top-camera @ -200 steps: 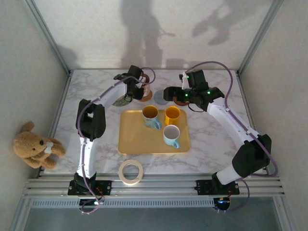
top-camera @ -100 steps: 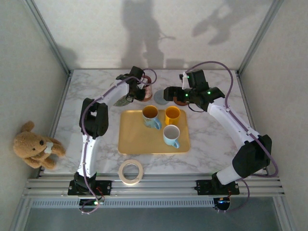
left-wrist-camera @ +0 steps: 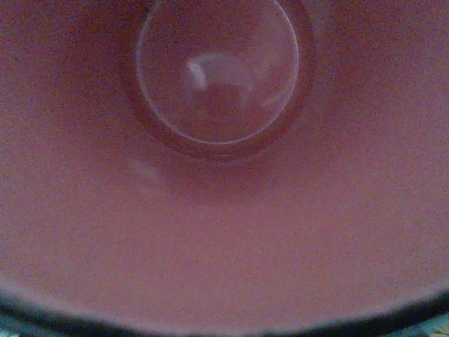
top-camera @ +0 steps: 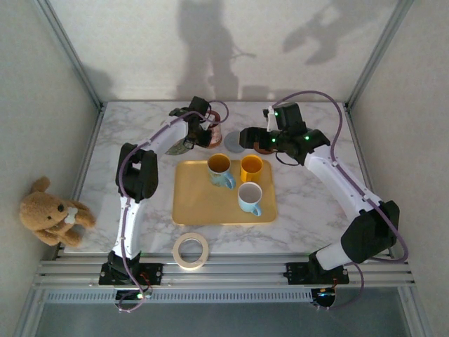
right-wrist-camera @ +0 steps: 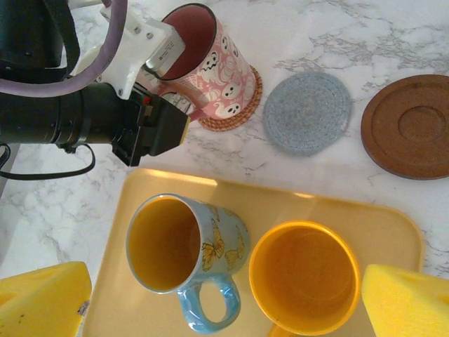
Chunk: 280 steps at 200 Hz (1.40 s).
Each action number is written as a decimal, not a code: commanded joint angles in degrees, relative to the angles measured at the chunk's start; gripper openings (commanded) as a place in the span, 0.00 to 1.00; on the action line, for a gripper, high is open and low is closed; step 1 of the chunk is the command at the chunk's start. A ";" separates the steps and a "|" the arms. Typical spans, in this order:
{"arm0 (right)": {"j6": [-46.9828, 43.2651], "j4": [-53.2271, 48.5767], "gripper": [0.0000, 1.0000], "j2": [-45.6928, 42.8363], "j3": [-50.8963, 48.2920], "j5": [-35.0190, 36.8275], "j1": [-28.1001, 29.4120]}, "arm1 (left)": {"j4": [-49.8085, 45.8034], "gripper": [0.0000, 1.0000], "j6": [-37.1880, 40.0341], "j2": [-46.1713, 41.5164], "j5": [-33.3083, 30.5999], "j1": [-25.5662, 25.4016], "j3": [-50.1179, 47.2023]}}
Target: Place the cup by the coaster
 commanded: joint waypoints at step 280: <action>0.92 0.31 0.99 -6.82 -6.26 1.30 0.15 | 1.56 0.56 -0.63 -7.05 -4.67 0.18 -0.24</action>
